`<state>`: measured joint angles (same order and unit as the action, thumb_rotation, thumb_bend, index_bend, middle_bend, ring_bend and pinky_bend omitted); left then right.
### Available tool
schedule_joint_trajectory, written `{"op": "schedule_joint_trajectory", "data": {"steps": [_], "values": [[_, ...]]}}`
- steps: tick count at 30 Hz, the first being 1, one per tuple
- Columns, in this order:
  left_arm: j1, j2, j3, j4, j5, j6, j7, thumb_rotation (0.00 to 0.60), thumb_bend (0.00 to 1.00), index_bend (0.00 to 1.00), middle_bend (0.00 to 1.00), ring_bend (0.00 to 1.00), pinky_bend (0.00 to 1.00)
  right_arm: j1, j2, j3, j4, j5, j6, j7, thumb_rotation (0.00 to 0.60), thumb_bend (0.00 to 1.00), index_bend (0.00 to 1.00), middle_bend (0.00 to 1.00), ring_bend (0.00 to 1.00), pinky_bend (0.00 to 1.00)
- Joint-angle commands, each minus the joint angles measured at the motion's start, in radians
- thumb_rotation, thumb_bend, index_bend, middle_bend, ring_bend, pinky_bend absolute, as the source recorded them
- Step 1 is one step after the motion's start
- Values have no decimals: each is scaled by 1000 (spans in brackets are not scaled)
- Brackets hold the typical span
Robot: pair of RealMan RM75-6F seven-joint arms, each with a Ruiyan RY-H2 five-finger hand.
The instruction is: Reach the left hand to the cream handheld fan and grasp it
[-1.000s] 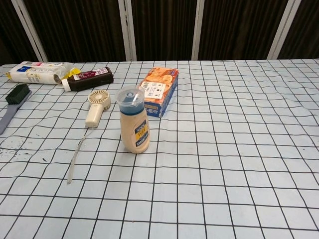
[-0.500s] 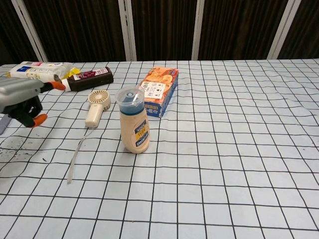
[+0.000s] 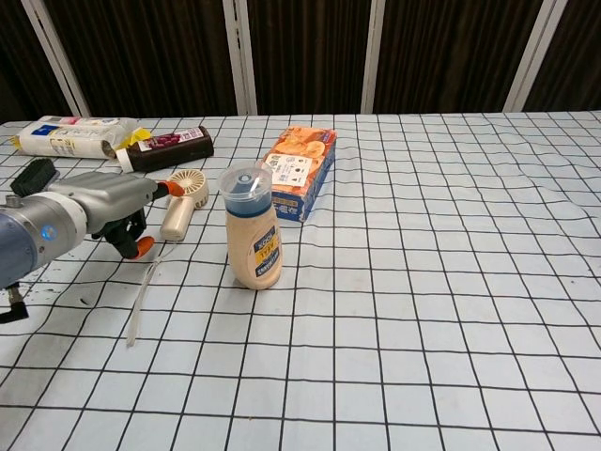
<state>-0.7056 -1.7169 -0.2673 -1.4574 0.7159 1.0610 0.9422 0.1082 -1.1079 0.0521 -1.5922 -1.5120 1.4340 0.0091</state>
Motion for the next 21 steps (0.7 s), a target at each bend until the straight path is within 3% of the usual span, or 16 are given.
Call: {"op": "schedule_joint_trajectory", "data": {"steps": [1,21], "values": [[-7,-7,6,5,-1,11,-4,600,673,0,810,681,690,0,0,0,1,-1,0,2,600,279,4,0,0,0],[-29,-6,52,24,-24,26,-13,600,674,1,811,680,696,0,0,0,-1,1,1,-4,600,278,4,0,0,0]]}}
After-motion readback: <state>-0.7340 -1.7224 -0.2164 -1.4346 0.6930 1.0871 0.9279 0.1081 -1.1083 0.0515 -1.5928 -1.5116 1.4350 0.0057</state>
